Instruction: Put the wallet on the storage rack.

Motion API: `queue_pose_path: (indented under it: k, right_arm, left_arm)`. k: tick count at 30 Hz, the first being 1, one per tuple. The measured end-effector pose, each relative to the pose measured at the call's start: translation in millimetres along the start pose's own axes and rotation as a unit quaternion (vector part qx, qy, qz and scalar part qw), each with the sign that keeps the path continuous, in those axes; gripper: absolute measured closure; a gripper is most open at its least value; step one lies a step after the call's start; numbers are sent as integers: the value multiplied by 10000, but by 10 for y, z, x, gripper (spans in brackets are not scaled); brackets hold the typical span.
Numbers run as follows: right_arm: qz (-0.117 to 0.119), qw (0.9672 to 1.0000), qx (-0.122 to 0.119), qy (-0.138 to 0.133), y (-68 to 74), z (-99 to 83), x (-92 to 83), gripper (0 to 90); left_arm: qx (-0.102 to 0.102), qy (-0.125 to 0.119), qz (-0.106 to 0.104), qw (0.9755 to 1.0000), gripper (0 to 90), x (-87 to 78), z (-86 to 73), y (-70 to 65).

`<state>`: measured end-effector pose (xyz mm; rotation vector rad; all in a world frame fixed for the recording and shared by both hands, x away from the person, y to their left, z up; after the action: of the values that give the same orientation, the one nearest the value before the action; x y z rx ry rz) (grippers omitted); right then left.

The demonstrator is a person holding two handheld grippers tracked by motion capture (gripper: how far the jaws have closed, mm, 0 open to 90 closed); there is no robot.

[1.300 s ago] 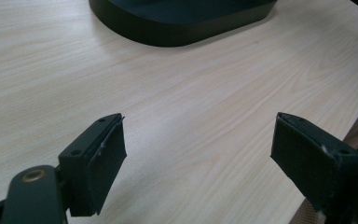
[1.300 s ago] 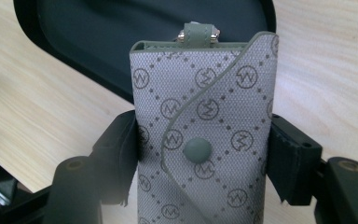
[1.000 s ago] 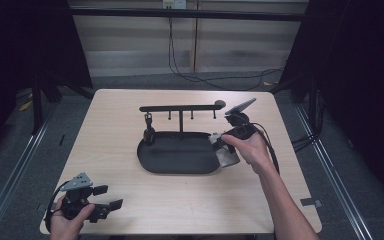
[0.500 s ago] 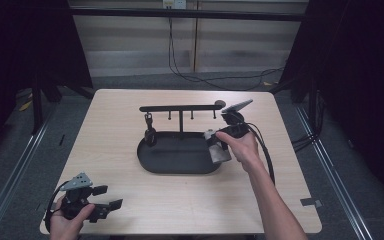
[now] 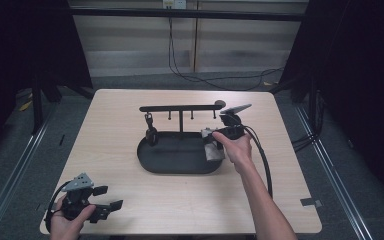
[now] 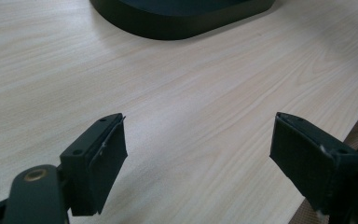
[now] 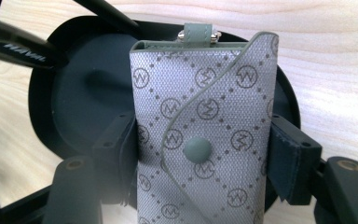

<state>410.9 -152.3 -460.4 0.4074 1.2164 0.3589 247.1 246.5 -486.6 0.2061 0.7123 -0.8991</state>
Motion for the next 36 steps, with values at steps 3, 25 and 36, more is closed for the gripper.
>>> queue_pose_path:
  k: [3,25,36]
  right_arm:
    - [3,10000,32,37,0,-2,54,337]
    - [-253,9994,19,217,-45,-80,428,328]
    - [-331,9994,-107,22,-47,-69,432,287]
  left_arm:
    - [-4,4,-14,10000,182,-3,-2,4]
    - [-40,-27,-57,10000,183,-10,-2,11]
    - [-43,-49,-63,10000,182,-23,3,14]
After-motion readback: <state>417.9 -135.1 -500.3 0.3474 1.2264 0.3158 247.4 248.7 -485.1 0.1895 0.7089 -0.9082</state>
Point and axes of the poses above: each handheld gripper's, and its own axes: x roughly forward along the jaws, z roughly out of its top, y roughly to its left, the point moved 4 cm from there along x, roughly forward along the jaws, and after that the axes turned 10 degrees about x, right-handed, at the moved point
